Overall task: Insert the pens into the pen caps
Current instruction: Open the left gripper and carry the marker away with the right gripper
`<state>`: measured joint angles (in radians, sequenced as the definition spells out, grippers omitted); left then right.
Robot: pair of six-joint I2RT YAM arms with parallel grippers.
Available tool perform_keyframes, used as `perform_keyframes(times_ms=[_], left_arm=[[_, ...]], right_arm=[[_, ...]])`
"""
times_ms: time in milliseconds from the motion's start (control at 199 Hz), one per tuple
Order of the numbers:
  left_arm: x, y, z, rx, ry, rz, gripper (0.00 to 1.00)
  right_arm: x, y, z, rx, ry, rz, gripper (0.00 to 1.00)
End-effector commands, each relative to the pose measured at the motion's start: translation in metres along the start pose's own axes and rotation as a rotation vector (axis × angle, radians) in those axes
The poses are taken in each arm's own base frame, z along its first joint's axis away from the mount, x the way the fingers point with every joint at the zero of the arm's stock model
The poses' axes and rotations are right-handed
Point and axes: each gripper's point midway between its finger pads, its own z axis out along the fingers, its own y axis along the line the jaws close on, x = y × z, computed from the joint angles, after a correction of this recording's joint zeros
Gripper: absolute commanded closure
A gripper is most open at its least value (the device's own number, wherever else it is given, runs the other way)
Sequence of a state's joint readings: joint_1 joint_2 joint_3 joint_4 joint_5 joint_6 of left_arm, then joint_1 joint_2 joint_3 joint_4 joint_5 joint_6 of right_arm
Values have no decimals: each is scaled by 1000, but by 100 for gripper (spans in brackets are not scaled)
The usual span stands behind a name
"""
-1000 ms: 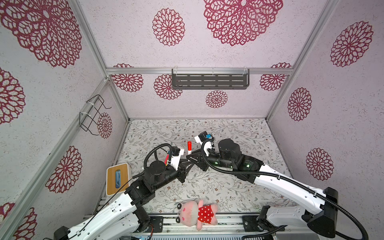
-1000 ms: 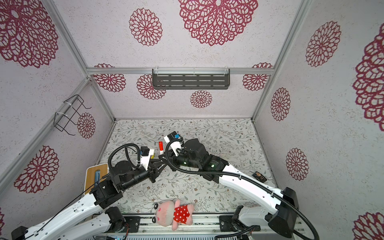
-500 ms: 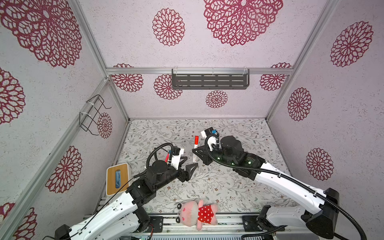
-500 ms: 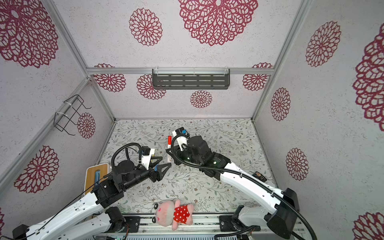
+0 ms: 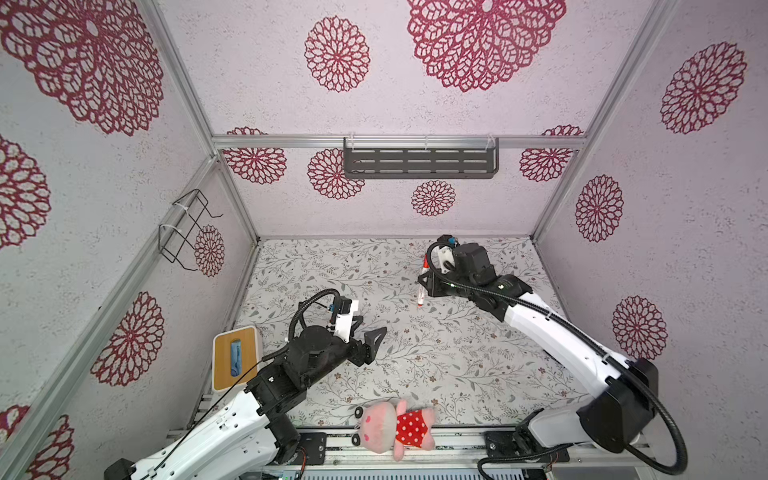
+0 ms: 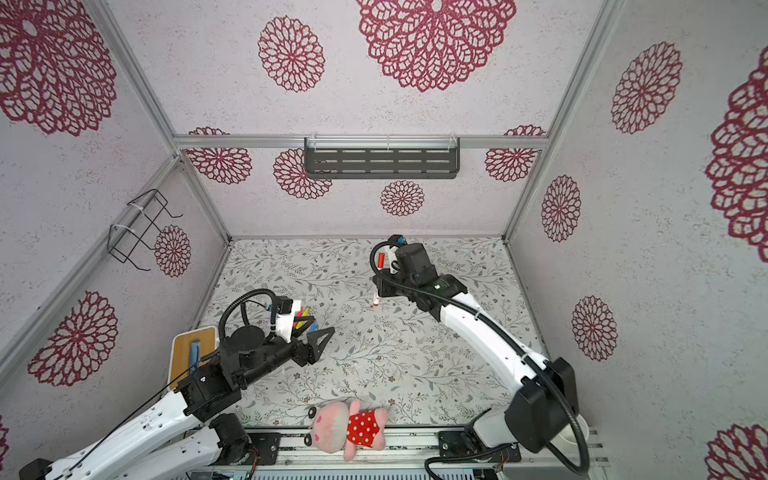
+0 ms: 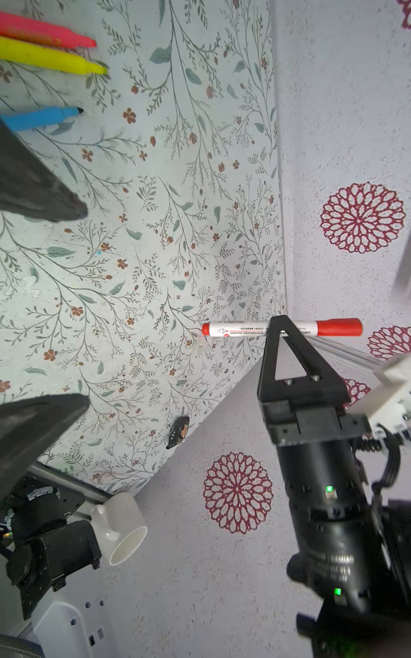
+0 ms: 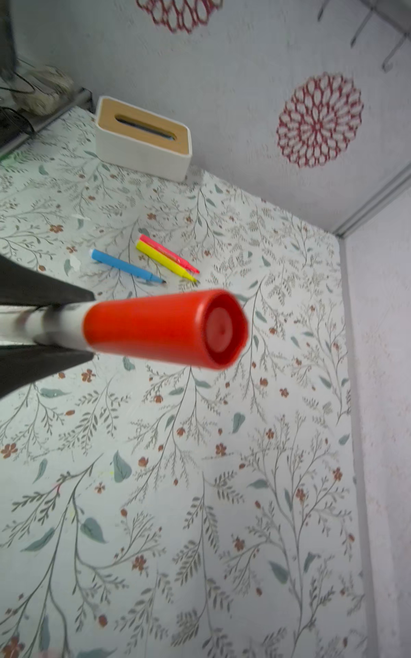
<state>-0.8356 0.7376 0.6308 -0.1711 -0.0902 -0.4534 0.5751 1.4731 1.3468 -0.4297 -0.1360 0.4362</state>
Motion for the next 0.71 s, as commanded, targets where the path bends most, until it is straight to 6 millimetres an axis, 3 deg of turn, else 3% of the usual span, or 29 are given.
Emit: perform_keyframes(times_ms=[0, 101, 453, 620, 700], left_arm=[[6, 3, -1, -14, 11, -14, 22], [6, 2, -2, -5, 9, -17, 22], [7, 3, -14, 7, -13, -23, 22], [9, 5, -17, 1, -13, -27, 22], [10, 6, -18, 1, -15, -30, 22]], right_arm=[[6, -32, 14, 104, 114, 26, 100], [2, -55, 27, 234, 151, 20, 100], [10, -95, 81, 433, 355, -28, 100], [8, -106, 94, 453, 390, -36, 100], [3, -121, 98, 504, 405, -38, 100]])
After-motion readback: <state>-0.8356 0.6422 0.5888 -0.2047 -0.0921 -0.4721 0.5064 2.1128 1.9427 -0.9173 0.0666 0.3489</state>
